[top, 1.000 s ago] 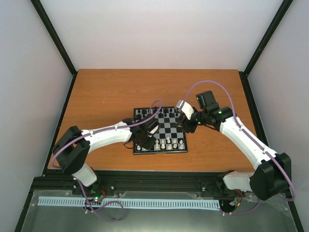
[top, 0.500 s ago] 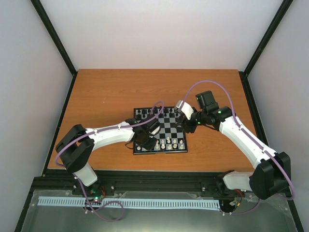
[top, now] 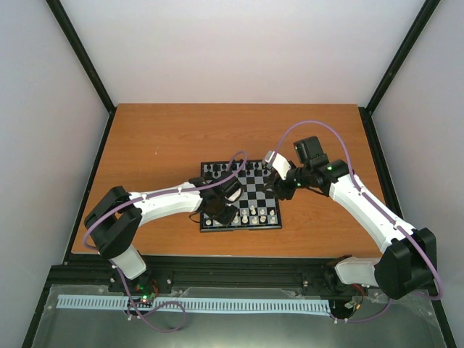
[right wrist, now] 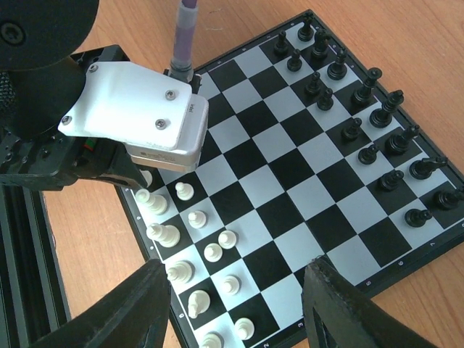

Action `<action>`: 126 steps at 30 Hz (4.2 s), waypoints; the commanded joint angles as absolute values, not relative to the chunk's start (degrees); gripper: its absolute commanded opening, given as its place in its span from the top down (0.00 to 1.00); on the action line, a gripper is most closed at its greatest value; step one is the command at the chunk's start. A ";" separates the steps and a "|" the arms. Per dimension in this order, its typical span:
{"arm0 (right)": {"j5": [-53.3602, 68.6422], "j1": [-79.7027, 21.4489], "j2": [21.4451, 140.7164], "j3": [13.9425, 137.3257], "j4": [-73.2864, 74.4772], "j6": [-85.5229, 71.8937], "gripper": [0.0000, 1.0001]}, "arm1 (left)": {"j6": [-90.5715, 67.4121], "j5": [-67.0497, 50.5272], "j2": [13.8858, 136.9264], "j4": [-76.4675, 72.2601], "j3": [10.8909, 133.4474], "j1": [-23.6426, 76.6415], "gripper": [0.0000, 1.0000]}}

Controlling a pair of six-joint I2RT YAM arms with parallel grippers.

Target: Set up the chess pieces on the board

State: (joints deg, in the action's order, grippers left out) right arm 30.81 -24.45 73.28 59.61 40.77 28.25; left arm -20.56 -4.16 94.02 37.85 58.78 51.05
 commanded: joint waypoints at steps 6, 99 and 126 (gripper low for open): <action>31.14 -24.15 73.27 59.55 41.01 28.99 0.49 | -19.39 -2.81 90.33 40.95 63.84 51.81 0.66; 16.45 -37.65 106.26 77.05 47.42 29.72 0.90 | -12.42 9.01 71.72 41.75 66.11 38.15 0.35; 15.59 -50.96 114.73 84.91 48.34 29.89 0.92 | -18.88 8.98 66.61 39.90 64.51 28.21 0.34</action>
